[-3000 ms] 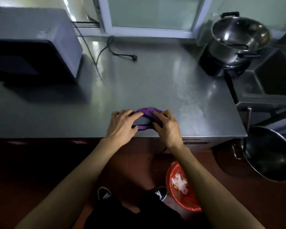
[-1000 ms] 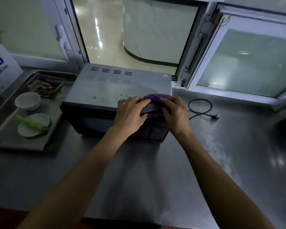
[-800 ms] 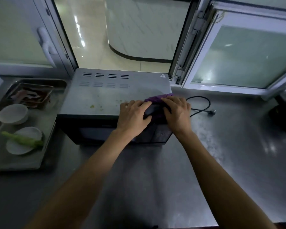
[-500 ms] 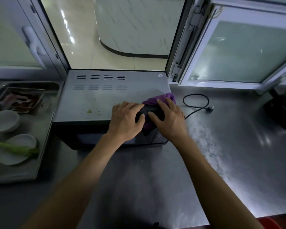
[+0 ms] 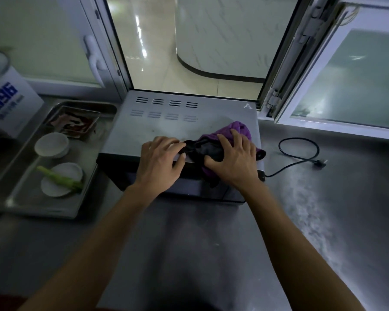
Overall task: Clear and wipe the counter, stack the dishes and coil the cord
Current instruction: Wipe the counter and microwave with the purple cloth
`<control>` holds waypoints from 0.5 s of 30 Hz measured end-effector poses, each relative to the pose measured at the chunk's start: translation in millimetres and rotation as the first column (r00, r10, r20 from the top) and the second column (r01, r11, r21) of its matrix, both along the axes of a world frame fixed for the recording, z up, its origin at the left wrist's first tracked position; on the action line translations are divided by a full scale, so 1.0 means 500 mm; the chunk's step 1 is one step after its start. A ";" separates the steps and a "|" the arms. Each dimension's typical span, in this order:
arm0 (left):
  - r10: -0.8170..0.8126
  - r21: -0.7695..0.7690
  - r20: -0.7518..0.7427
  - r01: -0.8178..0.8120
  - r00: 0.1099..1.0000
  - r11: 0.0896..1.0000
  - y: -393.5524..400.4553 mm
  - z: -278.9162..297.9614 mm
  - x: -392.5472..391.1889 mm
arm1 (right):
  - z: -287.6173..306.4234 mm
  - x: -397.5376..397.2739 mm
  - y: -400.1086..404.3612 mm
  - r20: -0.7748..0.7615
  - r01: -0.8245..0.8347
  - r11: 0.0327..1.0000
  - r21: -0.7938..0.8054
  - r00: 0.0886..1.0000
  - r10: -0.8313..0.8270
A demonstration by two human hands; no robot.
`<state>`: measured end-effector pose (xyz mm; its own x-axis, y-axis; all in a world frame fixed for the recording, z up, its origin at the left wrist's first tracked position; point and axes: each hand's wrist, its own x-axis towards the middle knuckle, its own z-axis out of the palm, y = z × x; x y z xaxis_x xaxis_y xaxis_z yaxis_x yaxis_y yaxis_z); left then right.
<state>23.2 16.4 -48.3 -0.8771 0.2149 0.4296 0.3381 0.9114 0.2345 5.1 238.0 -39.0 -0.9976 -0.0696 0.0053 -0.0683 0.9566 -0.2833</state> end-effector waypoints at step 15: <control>0.050 0.036 -0.015 -0.049 0.999 0.998 -0.229 -0.015 -0.006 | 0.016 -0.047 -0.196 0.046 -0.134 0.991 0.024 0.990 0.133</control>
<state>20.2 -98.2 -55.9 -0.8792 0.1557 0.4504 0.2968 0.9183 0.2620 -18.1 139.8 -31.0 -0.9786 -0.2014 -0.0418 -0.1837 0.9471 -0.2632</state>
